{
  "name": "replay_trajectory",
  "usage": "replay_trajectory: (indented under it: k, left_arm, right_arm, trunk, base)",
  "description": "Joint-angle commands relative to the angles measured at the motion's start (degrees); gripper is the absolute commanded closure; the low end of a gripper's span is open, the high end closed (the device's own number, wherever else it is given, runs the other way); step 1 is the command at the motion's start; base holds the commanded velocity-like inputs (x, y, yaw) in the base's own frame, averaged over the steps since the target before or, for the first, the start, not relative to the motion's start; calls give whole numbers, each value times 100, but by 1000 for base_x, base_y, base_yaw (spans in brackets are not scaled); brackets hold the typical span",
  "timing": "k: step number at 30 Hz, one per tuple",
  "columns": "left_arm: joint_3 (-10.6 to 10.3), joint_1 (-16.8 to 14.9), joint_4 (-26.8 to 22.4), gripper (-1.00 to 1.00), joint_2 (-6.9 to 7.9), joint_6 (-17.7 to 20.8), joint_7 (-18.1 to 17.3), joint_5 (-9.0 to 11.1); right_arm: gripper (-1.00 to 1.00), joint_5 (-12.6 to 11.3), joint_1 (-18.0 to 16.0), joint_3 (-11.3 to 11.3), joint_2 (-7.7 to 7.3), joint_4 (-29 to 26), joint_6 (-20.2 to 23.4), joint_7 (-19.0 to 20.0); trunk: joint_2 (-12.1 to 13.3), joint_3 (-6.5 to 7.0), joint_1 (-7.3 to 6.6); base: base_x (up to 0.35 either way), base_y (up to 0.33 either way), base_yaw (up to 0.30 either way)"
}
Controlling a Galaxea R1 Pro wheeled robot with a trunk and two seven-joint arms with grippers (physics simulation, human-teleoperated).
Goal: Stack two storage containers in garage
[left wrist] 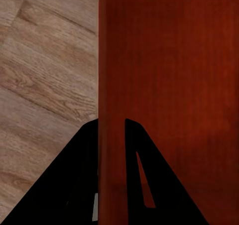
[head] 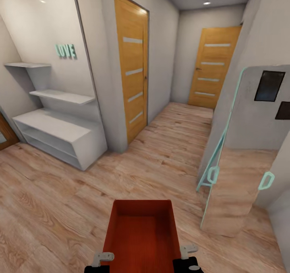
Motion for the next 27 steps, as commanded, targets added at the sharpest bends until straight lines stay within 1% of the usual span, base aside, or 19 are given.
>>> replay_trajectory:
  k: [1,7,20,27]
  left_arm:
    - [-244,-4,20,100,-13,-16,-13,72]
    - [-246,-4,20,100,-13,-16,-13,72]
    - [-241,-4,20,100,-13,-16,-13,72]
    - [-243,-4,20,100,-13,-16,-13,72]
  right_arm:
    - [100,-20,-3,119,4,-21,25,4]
    - [100,-20,-3,119,4,-21,28,4]
    - [100,-20,-3,119,4,-16,26,4]
    - [100,-20,-3,119,4,-18,24,4]
  trunk:
    - [-7,-8,5]
    - [-7,-8,5]
    - [-7,-8,5]
    - [-7,-8,5]
  base:
    - [320,142,-7]
    - [320,142,-75]
    - [320,145,-205]
    - [319,166,-64]
